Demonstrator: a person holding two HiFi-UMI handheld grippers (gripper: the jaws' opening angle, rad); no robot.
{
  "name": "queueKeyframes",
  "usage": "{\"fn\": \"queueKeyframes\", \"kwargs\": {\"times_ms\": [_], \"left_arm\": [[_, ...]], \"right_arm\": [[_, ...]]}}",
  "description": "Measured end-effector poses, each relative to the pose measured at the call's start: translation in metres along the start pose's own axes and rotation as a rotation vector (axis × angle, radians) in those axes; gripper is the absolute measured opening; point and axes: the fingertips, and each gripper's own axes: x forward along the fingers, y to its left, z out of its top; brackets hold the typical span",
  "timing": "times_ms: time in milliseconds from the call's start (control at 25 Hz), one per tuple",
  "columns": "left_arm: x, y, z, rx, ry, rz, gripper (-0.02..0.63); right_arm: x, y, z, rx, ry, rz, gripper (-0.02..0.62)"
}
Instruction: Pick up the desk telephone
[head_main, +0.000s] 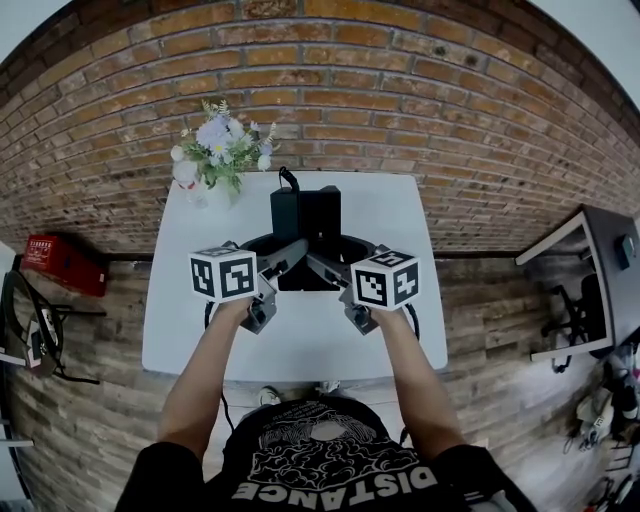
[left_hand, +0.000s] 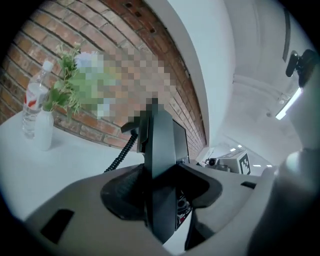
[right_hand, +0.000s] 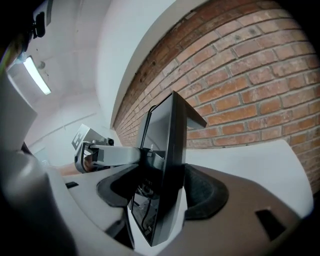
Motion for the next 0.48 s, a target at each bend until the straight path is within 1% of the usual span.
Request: {"fn": "queueKeyframes", "kwargs": {"times_ms": [280, 480], "left_arm": [[-0.011, -0.024, 0.038, 0.105, -0.043, -0.012, 0.207], [-0.02, -0.039, 0.06, 0.177, -0.076, -0.004, 0.207]], "right_arm": [[-0.01, 0.016, 0.039, -0.067, -0.075, 0.0, 0.275], [-0.016, 0.028, 0.062, -0.104, -0.125, 0.01, 0.275]]}}
